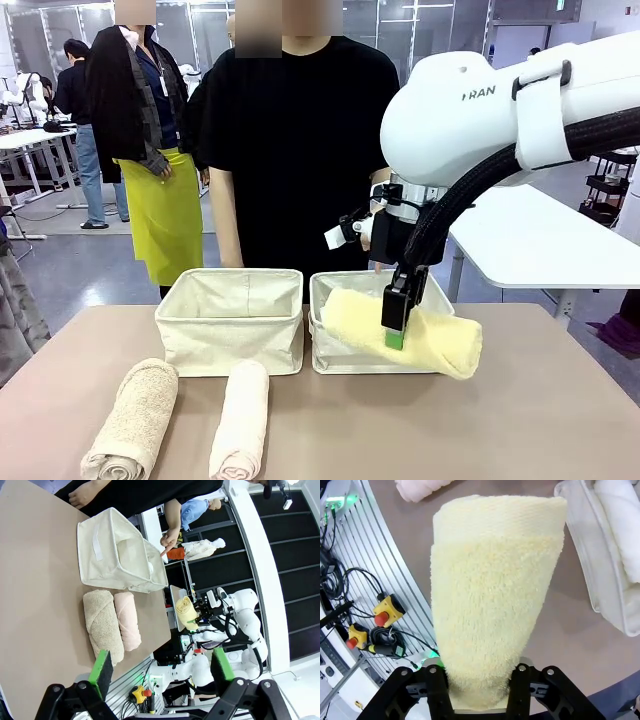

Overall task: Divide the towels into two baskets.
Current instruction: Pick up one hotel-folded towel from the bottom of the table and place it in the Fabric basket indicated by the person.

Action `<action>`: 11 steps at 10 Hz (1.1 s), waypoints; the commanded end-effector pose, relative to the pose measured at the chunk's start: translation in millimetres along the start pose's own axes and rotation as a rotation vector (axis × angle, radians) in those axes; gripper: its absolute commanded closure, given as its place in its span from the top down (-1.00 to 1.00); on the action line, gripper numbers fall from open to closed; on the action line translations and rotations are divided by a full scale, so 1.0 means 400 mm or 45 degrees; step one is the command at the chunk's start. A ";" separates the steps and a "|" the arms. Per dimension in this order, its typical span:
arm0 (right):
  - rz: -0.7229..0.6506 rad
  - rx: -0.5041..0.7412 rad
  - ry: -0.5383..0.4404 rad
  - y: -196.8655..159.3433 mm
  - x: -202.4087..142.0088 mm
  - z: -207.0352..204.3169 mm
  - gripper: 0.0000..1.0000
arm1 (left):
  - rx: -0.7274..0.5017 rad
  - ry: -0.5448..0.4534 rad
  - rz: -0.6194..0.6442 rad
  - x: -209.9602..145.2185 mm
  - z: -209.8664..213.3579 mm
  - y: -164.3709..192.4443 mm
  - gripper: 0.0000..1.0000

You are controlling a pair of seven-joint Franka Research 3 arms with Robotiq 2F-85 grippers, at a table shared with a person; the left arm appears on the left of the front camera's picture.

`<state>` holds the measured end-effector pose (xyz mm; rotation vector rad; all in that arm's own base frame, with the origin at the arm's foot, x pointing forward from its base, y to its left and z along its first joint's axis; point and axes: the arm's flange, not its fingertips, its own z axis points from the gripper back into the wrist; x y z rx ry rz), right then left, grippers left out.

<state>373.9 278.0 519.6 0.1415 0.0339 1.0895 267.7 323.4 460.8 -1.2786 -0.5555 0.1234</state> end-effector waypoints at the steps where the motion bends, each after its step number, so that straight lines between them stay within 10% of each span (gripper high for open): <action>1: 0.183 -0.157 0.033 -0.023 0.021 0.009 -0.15 | -0.011 -0.008 -0.011 -0.003 0.007 -0.005 1.00; 7: 0.727 -0.234 0.089 -0.317 0.225 0.048 -0.15 | -0.011 -0.008 -0.011 -0.003 0.007 -0.005 1.00; 11: 0.752 -0.178 0.063 -0.456 0.274 -0.054 -0.15 | -0.011 -0.008 -0.011 -0.003 0.007 -0.005 1.00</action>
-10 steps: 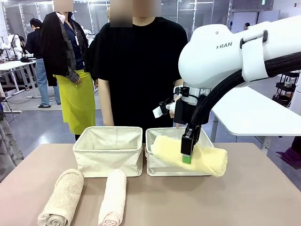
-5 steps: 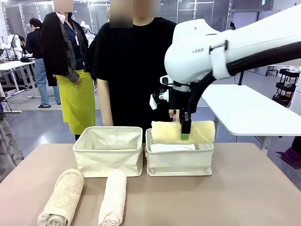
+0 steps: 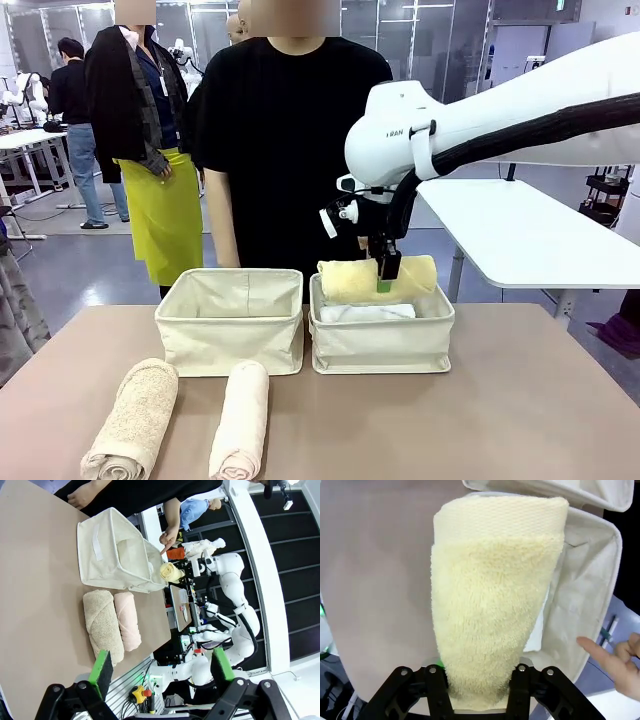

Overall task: Divide the towels into two baskets.
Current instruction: Pick up one hotel-folded towel from the bottom of the table and place it in the Fabric basket indicated by the person.

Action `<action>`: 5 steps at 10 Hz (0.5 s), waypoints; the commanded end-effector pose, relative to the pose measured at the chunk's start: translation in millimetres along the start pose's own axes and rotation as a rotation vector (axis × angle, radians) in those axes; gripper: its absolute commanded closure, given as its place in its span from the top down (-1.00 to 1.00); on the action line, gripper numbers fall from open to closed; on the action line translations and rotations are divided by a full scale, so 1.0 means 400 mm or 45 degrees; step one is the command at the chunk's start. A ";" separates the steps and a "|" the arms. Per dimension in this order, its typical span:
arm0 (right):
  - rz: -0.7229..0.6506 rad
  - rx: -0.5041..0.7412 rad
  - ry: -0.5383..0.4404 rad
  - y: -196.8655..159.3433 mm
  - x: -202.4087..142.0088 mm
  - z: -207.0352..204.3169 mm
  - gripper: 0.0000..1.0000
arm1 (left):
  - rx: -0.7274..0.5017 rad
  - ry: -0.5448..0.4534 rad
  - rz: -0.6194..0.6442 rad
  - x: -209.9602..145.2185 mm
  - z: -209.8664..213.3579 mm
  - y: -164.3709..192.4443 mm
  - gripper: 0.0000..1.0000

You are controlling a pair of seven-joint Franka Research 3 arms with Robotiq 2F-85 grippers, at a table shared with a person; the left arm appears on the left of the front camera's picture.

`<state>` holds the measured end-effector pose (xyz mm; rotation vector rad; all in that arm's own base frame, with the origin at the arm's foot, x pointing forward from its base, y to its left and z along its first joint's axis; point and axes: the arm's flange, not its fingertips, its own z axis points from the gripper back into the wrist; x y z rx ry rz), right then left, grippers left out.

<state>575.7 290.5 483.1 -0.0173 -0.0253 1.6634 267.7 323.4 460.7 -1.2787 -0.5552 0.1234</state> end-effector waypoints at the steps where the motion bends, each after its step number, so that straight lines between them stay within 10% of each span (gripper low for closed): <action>1: 0.023 -0.007 -0.017 -0.031 0.001 -0.042 -0.15 | -0.011 -0.009 -0.011 -0.003 0.007 -0.006 1.00; 5: 0.002 0.019 -0.052 -0.045 -0.019 -0.106 -0.05 | -0.011 -0.009 -0.011 -0.003 0.007 -0.006 1.00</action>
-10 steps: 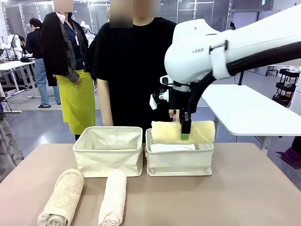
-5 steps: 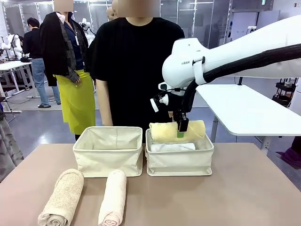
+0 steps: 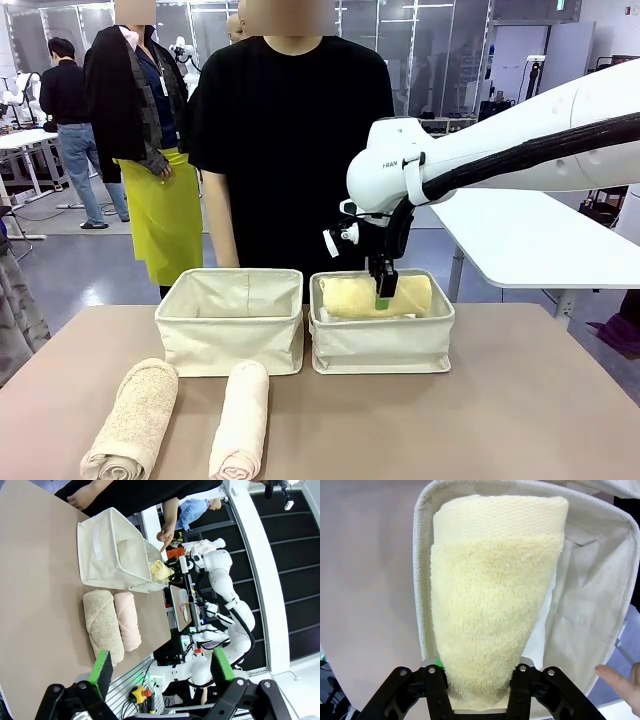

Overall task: Divide the towels into two baskets.
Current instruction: Pick up one hotel-folded towel from the bottom of the table and place it in the Fabric basket indicated by the person.

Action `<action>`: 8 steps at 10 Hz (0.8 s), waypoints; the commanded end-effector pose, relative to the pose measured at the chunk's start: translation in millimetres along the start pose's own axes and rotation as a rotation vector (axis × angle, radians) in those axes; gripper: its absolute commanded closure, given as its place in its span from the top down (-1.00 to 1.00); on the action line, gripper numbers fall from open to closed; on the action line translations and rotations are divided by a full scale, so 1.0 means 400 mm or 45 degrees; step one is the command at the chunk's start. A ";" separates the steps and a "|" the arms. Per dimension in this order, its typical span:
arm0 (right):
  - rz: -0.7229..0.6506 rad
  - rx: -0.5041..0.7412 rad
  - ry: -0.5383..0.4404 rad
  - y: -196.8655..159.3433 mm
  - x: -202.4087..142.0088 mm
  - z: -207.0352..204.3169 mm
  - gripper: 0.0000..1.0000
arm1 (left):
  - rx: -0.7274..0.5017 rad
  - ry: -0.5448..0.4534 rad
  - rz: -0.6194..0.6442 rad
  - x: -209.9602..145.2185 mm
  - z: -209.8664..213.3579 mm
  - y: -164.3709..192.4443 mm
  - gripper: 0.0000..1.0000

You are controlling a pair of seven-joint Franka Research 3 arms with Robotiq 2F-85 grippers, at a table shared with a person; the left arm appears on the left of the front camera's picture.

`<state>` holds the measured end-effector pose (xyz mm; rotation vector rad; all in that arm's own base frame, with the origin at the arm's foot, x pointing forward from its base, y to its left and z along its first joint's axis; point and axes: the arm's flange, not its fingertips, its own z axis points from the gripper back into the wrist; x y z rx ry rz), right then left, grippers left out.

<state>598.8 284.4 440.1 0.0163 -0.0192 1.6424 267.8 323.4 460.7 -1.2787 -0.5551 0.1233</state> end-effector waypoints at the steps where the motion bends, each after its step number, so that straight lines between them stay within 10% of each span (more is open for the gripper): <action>1: 0.025 -0.011 -0.017 0.003 0.003 -0.006 0.20 | -0.011 -0.009 -0.011 -0.003 0.007 -0.006 1.00; 4: 0.019 -0.012 -0.012 0.003 0.005 -0.015 1.00 | -0.011 -0.009 -0.011 -0.003 0.007 -0.006 1.00; 8: 0.020 -0.041 -0.028 0.027 0.001 0.002 1.00 | -0.011 -0.009 -0.011 -0.003 0.007 -0.006 1.00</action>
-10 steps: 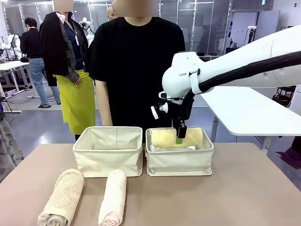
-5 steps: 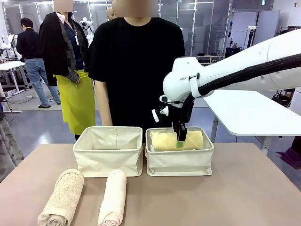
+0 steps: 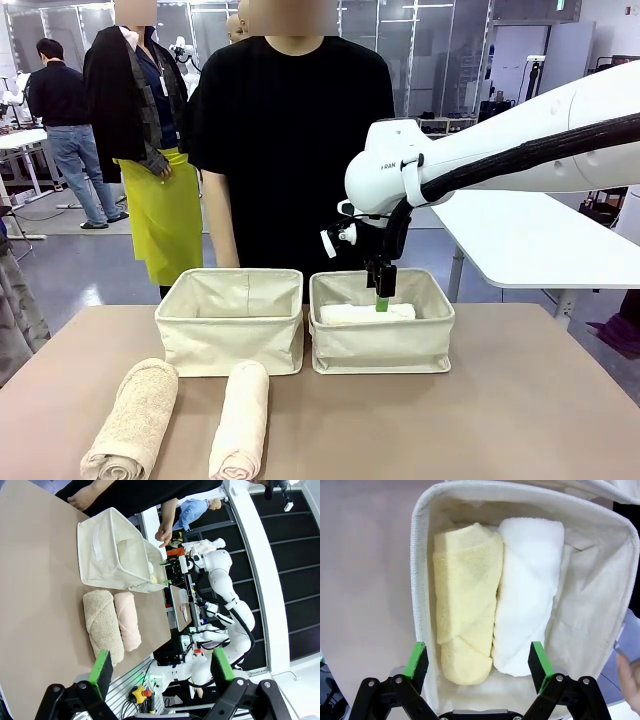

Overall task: Divide the towels into two baskets.
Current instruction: Pick up one hotel-folded towel from the bottom of the table and place it in the Fabric basket indicated by the person.

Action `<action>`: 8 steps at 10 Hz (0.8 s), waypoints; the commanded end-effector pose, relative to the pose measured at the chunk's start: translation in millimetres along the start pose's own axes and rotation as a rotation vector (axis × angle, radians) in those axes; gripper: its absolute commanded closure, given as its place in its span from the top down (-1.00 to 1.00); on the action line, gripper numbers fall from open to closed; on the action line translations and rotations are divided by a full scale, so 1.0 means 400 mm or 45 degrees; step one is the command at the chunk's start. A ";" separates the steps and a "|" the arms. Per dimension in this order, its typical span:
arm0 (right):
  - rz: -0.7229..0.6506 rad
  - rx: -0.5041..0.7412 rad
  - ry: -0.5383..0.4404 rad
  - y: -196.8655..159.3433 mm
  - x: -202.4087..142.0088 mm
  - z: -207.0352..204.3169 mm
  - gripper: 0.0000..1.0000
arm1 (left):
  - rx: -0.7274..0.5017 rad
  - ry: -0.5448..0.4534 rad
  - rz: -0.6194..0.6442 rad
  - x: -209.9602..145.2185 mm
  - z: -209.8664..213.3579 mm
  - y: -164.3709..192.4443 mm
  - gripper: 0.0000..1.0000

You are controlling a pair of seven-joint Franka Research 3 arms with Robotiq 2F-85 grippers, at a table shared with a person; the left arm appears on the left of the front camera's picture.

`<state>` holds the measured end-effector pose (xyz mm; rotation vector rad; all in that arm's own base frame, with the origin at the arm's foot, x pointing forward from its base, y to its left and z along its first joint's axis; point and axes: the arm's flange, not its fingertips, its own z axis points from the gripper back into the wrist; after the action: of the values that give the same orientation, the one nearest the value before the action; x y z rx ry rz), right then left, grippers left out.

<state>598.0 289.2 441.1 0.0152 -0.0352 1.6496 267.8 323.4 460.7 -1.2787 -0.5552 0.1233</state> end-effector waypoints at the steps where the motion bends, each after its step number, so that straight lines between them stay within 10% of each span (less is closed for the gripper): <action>1: 0.006 -0.042 -0.020 0.040 -0.014 0.008 1.00 | -0.011 -0.009 -0.011 -0.003 0.007 -0.006 1.00; 8: 0.001 -0.011 -0.002 0.003 0.000 0.009 1.00 | -0.011 -0.009 -0.011 -0.003 0.007 -0.006 1.00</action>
<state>595.0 289.6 442.9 0.0108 -0.0394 1.6283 267.8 323.4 460.7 -1.2787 -0.5552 0.1234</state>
